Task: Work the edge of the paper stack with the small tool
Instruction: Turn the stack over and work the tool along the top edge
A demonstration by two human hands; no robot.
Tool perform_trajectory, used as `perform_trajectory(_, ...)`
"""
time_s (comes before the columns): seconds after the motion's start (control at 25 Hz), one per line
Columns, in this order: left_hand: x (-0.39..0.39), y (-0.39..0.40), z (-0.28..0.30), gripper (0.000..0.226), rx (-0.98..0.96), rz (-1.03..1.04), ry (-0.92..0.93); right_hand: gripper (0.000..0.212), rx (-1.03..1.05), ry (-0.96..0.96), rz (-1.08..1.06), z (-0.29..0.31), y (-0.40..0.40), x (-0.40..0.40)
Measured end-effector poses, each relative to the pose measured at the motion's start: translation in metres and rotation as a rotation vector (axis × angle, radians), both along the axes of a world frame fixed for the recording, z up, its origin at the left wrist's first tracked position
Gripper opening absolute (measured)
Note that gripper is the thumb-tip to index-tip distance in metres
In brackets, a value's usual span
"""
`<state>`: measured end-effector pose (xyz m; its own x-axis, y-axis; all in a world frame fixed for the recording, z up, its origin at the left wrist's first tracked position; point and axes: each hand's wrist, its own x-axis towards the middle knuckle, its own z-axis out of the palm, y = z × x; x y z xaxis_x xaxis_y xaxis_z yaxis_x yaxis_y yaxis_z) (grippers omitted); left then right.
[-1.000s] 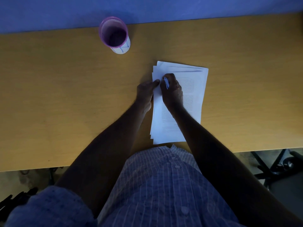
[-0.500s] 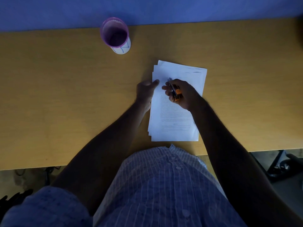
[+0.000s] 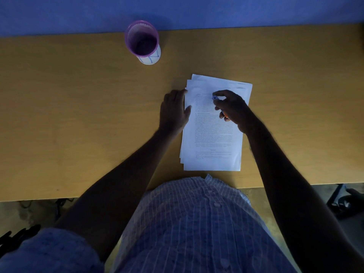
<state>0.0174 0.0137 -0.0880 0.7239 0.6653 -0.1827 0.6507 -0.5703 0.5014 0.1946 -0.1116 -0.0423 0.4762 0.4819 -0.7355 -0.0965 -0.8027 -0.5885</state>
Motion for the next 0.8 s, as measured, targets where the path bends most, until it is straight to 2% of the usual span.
perform_trajectory(0.12, -0.01, -0.01, -0.011, 0.063, 0.136, -0.143, 0.043, 0.025, 0.046, -0.359, 0.173, -0.002, 0.004, -0.004)
perform_trajectory(0.2, -0.017, -0.012, -0.02, 0.071, 0.171, -0.214, 0.053, 0.021, 0.095, -0.554, 0.127, -0.007, 0.005, 0.0)
perform_trajectory(0.32, -0.024, -0.014, -0.031, 0.077, 0.178, -0.239, 0.091, 0.02, 0.144, -0.717, 0.004, -0.016, 0.003, 0.025)
perform_trajectory(0.4, -0.024, -0.015, -0.036, 0.079, 0.175, -0.236, 0.118, 0.023, 0.106, -0.823, -0.028, -0.022, 0.002, 0.048)
perform_trajectory(0.56, -0.024, -0.014, -0.042, 0.079, 0.188, -0.228, 0.12, 0.029, -0.02, -0.914, -0.063, -0.027, 0.008, 0.091)
perform_trajectory(0.8, -0.025, -0.015, -0.044, 0.079, 0.205, -0.226, 0.109, 0.039, -0.19, -0.923, 0.019, -0.029, 0.015, 0.111)
